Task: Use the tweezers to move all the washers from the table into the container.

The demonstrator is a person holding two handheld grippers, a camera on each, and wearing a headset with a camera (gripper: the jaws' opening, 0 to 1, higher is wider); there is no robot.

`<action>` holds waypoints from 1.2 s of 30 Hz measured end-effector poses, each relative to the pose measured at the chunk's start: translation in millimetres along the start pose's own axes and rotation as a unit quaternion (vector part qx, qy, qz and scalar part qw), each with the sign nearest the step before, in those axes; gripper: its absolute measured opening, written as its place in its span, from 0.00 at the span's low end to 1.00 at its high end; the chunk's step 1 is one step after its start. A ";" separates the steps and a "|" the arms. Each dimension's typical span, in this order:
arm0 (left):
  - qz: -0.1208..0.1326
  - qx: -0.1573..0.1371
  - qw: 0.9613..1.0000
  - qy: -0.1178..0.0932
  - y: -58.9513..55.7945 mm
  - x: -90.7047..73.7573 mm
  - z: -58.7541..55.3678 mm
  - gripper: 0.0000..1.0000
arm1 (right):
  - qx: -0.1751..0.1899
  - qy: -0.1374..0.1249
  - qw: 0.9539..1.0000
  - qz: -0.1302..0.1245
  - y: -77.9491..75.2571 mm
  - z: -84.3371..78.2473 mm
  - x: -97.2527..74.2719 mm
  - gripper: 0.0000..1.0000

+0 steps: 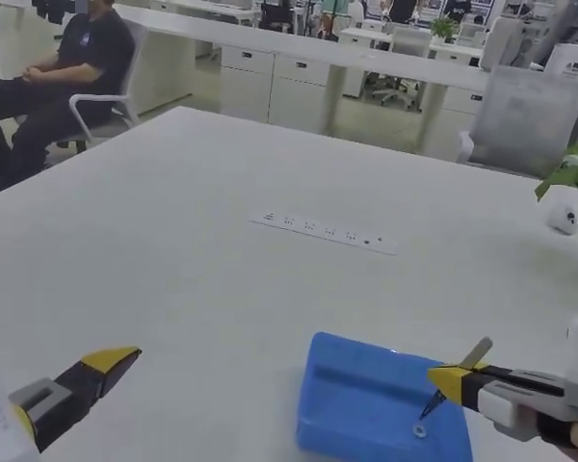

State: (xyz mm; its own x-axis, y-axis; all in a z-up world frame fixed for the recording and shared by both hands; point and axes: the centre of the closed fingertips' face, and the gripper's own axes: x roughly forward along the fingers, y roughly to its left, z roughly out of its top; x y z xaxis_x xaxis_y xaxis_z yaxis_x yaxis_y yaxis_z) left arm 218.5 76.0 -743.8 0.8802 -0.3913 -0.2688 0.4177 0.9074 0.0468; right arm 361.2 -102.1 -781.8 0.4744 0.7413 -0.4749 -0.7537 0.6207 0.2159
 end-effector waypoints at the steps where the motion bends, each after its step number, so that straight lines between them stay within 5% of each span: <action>1: -0.001 0.001 1.000 0.001 -0.4 0.3 -0.5 0.84 | 0.001 -0.004 1.000 0.002 1.7 2.5 -1.2 0.03; 16: -0.001 0.003 1.000 0.005 -0.4 0.4 -2.7 0.83 | 0.006 -0.030 0.999 0.028 32.6 14.6 -20.1 0.03; 36: 0.000 0.008 1.000 0.011 -0.2 1.5 -5.8 0.81 | 0.034 -0.010 0.997 0.064 62.2 -14.5 -19.5 0.03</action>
State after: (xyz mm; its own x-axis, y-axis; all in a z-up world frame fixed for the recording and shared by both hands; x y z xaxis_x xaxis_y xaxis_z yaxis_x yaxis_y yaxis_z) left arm 218.4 76.1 -749.8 0.8753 -0.3870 -0.2900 0.4207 0.9051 0.0620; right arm 298.5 -81.6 -771.5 0.3855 0.8204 -0.4222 -0.7771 0.5354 0.3308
